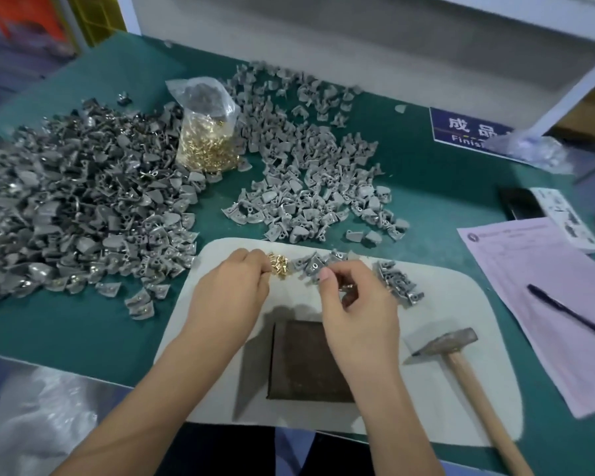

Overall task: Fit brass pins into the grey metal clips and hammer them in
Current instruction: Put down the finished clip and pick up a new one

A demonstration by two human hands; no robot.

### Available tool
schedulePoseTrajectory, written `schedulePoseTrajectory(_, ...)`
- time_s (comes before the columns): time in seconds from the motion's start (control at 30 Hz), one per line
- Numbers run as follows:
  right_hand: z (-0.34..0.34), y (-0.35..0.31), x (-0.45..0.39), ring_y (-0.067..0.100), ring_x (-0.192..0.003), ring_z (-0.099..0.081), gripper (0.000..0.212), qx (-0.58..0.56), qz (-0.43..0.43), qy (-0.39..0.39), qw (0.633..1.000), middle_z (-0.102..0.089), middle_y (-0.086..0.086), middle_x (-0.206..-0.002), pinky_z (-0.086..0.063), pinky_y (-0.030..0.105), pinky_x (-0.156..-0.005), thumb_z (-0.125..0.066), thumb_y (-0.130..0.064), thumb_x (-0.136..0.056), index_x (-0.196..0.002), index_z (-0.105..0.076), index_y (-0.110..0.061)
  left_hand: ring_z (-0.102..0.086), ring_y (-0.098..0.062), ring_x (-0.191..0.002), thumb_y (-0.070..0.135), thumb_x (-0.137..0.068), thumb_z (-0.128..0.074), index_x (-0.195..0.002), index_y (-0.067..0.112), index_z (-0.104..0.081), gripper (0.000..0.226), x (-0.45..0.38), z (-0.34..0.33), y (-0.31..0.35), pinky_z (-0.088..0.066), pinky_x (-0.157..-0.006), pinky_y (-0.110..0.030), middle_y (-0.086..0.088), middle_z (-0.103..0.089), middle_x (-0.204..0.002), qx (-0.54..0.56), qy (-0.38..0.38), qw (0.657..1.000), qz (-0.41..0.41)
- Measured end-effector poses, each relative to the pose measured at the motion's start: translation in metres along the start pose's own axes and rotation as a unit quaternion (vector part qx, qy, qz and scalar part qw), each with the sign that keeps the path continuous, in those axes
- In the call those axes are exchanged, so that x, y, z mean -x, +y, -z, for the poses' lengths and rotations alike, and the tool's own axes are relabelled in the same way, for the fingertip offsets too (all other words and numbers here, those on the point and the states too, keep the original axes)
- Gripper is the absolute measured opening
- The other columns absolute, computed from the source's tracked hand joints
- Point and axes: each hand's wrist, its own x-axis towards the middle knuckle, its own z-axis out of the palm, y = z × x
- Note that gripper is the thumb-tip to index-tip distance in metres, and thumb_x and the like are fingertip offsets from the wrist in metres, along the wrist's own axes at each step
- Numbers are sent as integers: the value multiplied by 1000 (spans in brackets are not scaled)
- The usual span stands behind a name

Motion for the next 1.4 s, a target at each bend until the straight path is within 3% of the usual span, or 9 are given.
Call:
schedulePoseTrajectory(0.2, 0, 1, 0, 6, -70, -59, 8, -30, 3, 6, 1000, -68, -21, -88, -53, 36, -67, -60, -39, -99, -98, -66, -35, -60, -20, -104, 23, -102, -52, -121, 20, -57, 20, 14, 2, -5, -49, -85, -40, 3, -62, -115, 17, -1, 999, -29)
schedulePoseTrajectory(0.3, 1, 0, 1, 7, -71, -60, 7, -60, 27, 1, 998, -68, -19, -88, -51, 34, -66, -60, -38, -97, -97, -67, -35, -61, -1, -95, 29, -100, -58, -115, 31, -62, 15, 23, 1, 3, -52, -79, -28, 19, -66, -107, 163, 20, 986, -12)
schedulePoseTrajectory(0.43, 4, -5, 3, 9, -91, -68, 16, -134, 76, -31, 988, -70, -19, -94, -51, 21, -75, -69, -21, -91, -100, -70, -33, -46, -4, -61, 33, -88, -73, -103, 27, -74, 16, 26, 8, 27, -39, -49, -16, 7, -58, -80, 573, -79, 810, 97)
schedulePoseTrajectory(0.53, 6, -6, 5, 11, -93, -68, 22, -150, 77, -8, 986, -70, -16, -93, -51, 22, -78, -74, -14, -86, -100, -71, -30, -37, -3, -54, 30, -82, -76, -103, 20, -74, 22, 22, 9, 39, -29, -40, -14, 5, -53, -76, 649, -124, 742, 119)
schedulePoseTrajectory(0.93, 16, -2, 15, 5, -94, -68, 11, -94, 107, 165, 976, -73, -13, -102, -56, 30, -78, -75, -18, -92, -102, -79, -21, -30, -3, -51, 26, -84, -69, -88, 27, -78, 10, 5, 11, 64, -22, -40, -13, 9, -47, -68, 606, -214, 758, 111)
schedulePoseTrajectory(1.07, 32, 4, 13, 2, -94, -65, 9, -91, 97, 150, 980, -67, -19, -100, -54, 25, -78, -64, -26, -98, -102, -72, -27, -32, -3, -52, 26, -82, -73, -109, 16, -70, 29, -9, 17, 69, -24, -40, -13, 7, -59, -76, 575, -289, 760, 93)
schedulePoseTrajectory(1.13, 42, 13, 11, 6, -95, -65, 7, -107, 71, 159, 979, -66, -17, -99, -53, 25, -76, -63, -26, -98, -101, -69, -27, -38, -4, -52, 25, -87, -72, -115, 17, -68, 29, -22, 18, 71, -28, -42, -13, 5, -70, -89, 511, -301, 802, 74)
schedulePoseTrajectory(1.23, 56, 27, 9, 10, -93, -67, 7, -129, 36, 188, 973, -68, -15, -98, -50, 17, -71, -65, -23, -96, -99, -69, -27, -65, 4, -77, 24, -94, -70, -107, 29, -72, 14, -46, 9, 72, -49, -64, -16, 14, -73, -100, 289, -180, 940, -3)
schedulePoseTrajectory(1.4, 64, 48, 13, 11, -89, -71, 9, -173, -12, 187, 967, -73, -14, -92, -52, 16, -66, -68, -25, -91, -94, -71, -33, -61, 2, -102, 42, -93, -66, -113, 38, -67, 21, -71, -12, 81, -51, -90, -29, 24, -64, -106, 79, -127, 985, -84)
